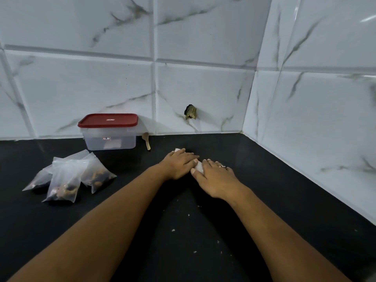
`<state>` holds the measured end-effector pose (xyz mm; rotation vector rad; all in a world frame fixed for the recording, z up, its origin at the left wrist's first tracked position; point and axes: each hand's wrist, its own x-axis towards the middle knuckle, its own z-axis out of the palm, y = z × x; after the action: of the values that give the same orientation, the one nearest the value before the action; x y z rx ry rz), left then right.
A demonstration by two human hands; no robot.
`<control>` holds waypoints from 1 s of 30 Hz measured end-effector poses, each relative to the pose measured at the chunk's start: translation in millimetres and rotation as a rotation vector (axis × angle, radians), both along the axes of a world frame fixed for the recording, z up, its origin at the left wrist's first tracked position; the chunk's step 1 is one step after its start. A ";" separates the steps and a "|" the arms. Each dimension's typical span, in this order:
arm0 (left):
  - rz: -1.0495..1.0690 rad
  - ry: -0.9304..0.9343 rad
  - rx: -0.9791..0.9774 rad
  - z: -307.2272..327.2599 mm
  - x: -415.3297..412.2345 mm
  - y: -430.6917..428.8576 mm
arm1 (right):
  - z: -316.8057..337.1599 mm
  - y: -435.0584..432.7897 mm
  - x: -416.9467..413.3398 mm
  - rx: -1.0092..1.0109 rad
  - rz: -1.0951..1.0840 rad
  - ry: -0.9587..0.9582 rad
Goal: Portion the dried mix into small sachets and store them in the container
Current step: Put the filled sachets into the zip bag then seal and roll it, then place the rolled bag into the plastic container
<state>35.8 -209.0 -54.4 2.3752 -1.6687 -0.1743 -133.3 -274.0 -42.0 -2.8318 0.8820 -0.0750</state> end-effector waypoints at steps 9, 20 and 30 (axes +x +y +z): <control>0.075 0.584 -0.293 7.4 1.4 8.1 | 1.5 4.1 -2.3 0.073 -0.027 0.013; 0.266 0.451 -0.635 71.3 52.5 123.5 | 69.8 15.6 41.1 0.269 0.090 -0.274; 0.636 0.200 -0.734 80.0 150.1 196.1 | 84.0 54.1 195.5 0.349 0.228 -0.381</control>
<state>185.9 -12.9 25.6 2.0684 -0.6488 0.2605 62.2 -220.0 42.0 -2.4521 0.4377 -0.3765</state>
